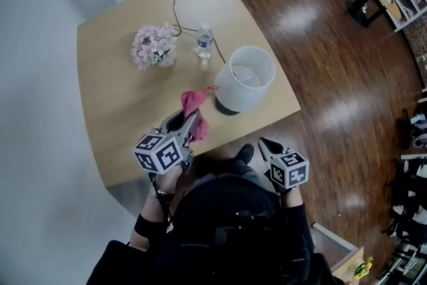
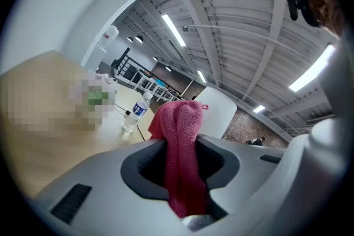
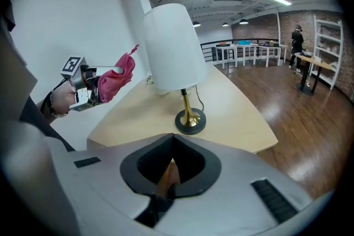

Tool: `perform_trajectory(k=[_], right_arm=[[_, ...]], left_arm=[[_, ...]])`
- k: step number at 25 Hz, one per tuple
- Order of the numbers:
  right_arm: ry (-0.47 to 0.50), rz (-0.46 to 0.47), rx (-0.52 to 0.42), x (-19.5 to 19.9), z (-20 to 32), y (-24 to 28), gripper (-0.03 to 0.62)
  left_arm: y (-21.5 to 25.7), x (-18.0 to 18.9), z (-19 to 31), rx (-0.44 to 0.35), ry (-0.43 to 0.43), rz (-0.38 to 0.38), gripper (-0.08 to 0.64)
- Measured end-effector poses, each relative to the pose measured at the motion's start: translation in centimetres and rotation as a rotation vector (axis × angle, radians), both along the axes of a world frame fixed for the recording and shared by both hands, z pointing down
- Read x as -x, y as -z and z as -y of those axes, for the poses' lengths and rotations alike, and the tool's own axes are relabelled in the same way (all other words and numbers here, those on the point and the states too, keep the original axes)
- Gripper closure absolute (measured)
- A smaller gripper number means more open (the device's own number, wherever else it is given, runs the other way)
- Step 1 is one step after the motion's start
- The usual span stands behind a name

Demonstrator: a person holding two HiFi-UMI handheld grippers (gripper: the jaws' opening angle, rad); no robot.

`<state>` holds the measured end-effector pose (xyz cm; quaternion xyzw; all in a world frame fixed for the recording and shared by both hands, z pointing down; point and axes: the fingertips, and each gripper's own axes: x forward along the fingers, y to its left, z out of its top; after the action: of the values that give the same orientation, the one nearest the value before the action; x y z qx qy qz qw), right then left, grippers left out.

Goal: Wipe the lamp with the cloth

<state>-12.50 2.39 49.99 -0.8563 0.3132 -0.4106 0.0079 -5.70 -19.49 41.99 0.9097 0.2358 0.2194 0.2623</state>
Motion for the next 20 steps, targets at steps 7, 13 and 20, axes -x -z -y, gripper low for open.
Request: perform_trajectory(k=[7,13,20], right_arm=[[0.025,0.003,0.007,0.0,1.0,0.4,0.586],[0.026,0.006,0.000,-0.2,1.6,0.4,0.587],[0.030,0.011,0.007,-0.3,2.0,0.7,0.588]], left_arm=[[6.7,-8.1,1.1,-0.066,-0.075,-0.118,0.440],[11.1,-15.5,-2.1,-0.078,-0.195,-0.175,0.439],[13.7,-20.4,-6.9,-0.056,-0.298,-0.200,0.439]])
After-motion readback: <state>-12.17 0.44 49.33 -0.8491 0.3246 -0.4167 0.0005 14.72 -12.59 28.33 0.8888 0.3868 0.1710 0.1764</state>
